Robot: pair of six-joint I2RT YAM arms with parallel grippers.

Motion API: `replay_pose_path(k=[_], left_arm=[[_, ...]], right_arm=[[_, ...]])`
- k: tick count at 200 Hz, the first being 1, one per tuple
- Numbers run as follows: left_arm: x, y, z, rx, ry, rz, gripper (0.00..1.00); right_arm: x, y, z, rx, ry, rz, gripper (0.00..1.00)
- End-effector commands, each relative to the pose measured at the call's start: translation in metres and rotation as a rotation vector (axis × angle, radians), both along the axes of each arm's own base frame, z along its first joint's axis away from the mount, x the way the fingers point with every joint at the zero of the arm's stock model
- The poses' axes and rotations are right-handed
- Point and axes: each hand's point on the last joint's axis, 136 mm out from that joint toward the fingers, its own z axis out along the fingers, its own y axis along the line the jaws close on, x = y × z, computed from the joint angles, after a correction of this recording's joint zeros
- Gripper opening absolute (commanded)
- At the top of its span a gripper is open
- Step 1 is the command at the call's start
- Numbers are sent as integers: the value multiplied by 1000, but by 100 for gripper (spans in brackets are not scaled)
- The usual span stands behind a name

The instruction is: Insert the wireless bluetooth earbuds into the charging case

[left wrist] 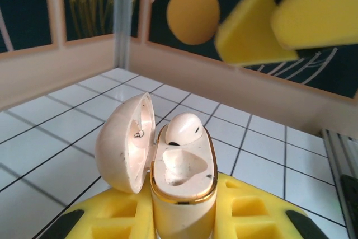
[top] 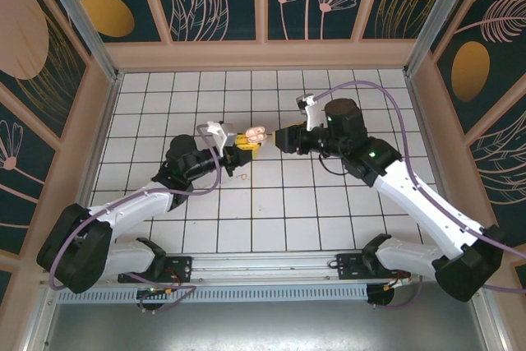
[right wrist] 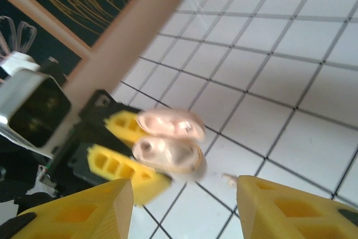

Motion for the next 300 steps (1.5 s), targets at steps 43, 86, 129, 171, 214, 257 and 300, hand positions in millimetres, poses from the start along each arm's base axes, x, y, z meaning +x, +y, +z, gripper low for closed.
replay_pose_path(k=[43,86,129,171,214,257,300], left_arm=[[49,93,-28,-118,222,332,18],[67,150,-43,-173,321,540,18],[71,166,-50,-190,369,628,18],[68,169,-53,-202,373,646,19],[66,171,-49,-202,361,652,19],[66,171,-47,-204,355,653,19],[65,170,-46,-202,351,647,19]], right_arm=[[7,19,-88,-153,454,-205,49],[-6,63,-145,-291,613,-208,47],[-6,88,-200,-445,671,-165,44],[2,102,-235,-521,683,-130,43],[10,111,-254,-555,676,-105,40],[14,112,-266,-577,667,-100,36],[17,108,-275,-610,654,-106,33]])
